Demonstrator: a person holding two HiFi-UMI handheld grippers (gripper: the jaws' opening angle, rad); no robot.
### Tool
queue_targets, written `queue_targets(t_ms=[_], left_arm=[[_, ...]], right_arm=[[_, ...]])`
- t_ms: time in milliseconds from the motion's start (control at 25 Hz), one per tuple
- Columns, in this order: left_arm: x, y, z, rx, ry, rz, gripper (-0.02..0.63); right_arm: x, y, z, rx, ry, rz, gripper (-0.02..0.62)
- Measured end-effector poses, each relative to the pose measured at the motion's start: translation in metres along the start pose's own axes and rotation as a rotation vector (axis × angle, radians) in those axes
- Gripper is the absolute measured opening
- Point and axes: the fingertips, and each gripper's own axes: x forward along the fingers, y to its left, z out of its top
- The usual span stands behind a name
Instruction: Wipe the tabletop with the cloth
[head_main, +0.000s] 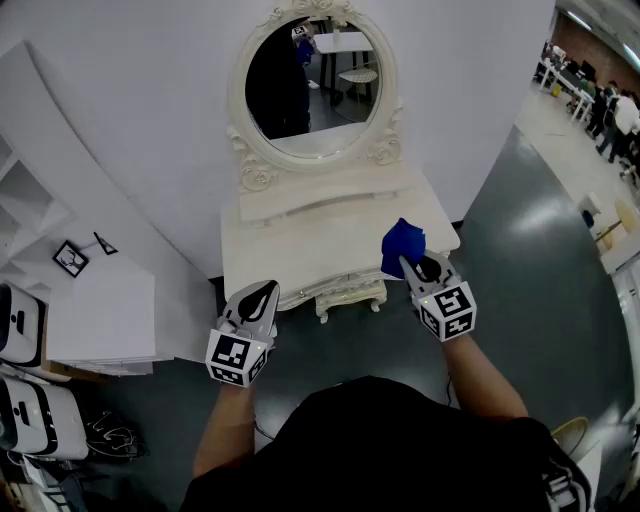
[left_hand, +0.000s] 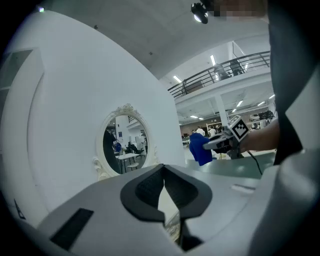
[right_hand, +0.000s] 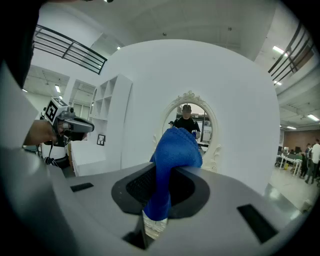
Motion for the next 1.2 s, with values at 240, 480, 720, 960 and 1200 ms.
queue_targets(t_ms=[240, 480, 720, 960, 1200], left_arm=[[-0.007, 0.007, -0.005, -0.021, 0.0, -0.009, 0.014], [-0.008, 0.013, -0.009, -0.023, -0.001, -0.025, 0.014], [-0.003, 0.027, -0.01, -0.026, 0.004, -0.014, 0.014], [0.017, 0.049, -0.005, -0.013, -0.008, 0.026, 0.014], [0.056, 0.075, -0.006, -0.026, 0.021, 0.048, 0.014]], right_arm=[[0.005, 0.012, -0.001, 0.004, 0.009, 0.0, 0.041], [0.008, 0.011, 0.007, 0.032, -0.006, -0.021, 0.041], [0.021, -0.002, 0.017, 0.029, -0.024, -0.027, 0.041], [0.056, -0.013, 0.01, 0.044, -0.015, 0.014, 0.041], [0.106, -0.044, 0.015, 0.044, -0.014, 0.046, 0.041]])
